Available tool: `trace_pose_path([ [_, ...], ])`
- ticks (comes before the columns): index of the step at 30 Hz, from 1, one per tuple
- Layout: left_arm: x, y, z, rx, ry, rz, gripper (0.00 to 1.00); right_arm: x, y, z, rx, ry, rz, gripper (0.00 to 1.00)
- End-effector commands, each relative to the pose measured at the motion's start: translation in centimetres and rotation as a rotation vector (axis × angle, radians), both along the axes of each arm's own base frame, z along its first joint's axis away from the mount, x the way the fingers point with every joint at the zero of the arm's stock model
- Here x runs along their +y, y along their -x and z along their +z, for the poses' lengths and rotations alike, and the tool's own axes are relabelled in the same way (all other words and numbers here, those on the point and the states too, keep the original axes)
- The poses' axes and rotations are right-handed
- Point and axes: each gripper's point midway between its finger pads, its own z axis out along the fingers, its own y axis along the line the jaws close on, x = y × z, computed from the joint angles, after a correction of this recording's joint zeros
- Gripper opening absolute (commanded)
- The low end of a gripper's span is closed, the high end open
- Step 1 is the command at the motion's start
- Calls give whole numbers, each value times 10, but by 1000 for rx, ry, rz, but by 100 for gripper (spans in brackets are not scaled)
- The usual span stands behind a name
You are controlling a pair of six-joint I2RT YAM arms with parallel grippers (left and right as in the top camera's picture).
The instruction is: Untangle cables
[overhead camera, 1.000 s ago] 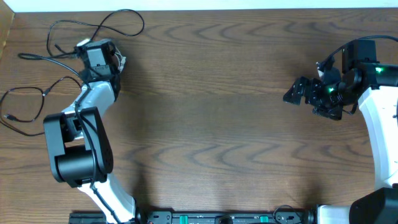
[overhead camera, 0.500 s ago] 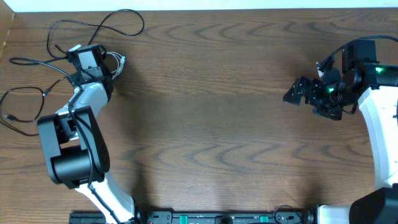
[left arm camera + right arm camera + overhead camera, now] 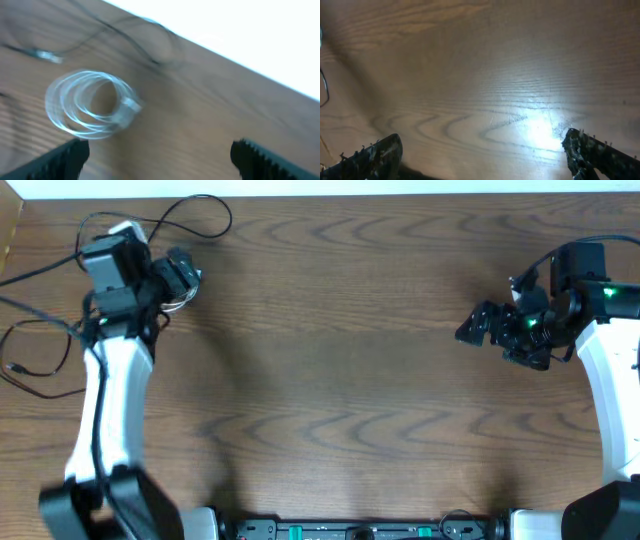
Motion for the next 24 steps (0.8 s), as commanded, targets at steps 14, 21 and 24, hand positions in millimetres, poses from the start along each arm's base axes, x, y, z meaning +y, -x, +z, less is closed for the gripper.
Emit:
trace_pose_path([
  [14,-110,122,-15,394,475,-376,98,64,12,14,6,-142,122,99],
  [21,-120,162,32,279,379,-455,98,70,18,11,47,-117,94,86],
  [24,-125,185,63,177,328,-471,98,67,20,12,48,-101,79,84],
])
